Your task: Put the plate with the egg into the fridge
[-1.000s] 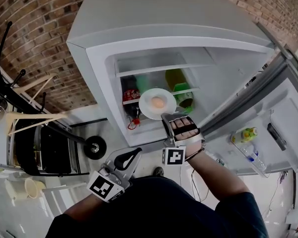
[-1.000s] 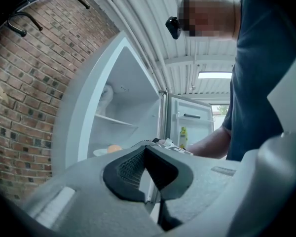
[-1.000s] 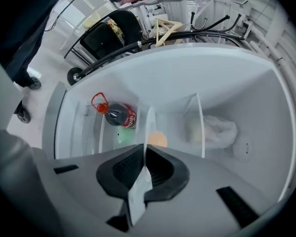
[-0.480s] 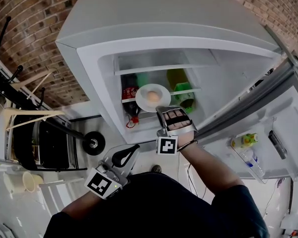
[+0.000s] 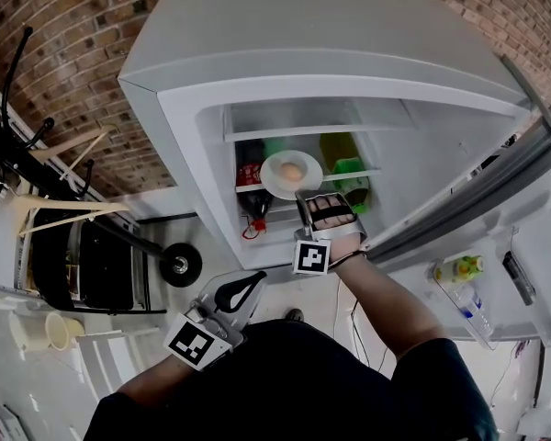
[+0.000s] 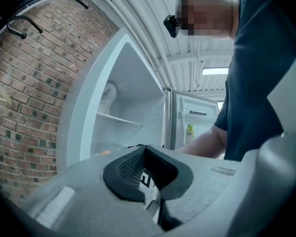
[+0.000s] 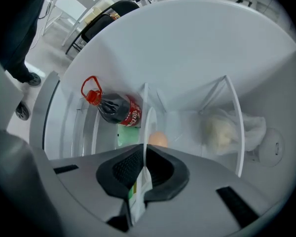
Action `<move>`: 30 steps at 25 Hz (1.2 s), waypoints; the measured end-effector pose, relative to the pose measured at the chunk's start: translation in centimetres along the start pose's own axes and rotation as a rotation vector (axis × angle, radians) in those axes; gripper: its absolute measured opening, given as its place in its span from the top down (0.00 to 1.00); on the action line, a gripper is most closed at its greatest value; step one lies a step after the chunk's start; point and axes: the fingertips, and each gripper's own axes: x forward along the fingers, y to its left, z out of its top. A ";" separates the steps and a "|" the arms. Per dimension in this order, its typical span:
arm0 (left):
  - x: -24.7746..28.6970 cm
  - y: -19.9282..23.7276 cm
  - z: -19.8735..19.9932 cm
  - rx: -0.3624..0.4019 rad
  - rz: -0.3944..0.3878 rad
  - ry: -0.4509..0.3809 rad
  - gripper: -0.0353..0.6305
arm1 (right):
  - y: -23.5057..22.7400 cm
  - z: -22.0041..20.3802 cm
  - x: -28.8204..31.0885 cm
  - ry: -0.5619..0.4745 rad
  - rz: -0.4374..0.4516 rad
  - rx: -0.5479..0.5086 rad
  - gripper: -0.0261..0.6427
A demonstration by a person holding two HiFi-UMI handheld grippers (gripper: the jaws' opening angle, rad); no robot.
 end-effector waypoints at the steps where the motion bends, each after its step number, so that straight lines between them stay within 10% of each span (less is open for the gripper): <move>1: 0.0 0.0 -0.1 0.000 0.000 0.001 0.94 | 0.0 0.0 0.3 0.001 0.006 0.007 0.93; 24: -0.5 0.4 -0.6 -0.029 -0.009 0.001 0.94 | 0.5 0.7 3.4 0.010 0.110 0.004 0.90; 30: -0.5 0.2 -0.6 -0.029 -0.014 0.003 0.94 | 1.4 0.3 2.7 0.010 0.114 0.017 0.75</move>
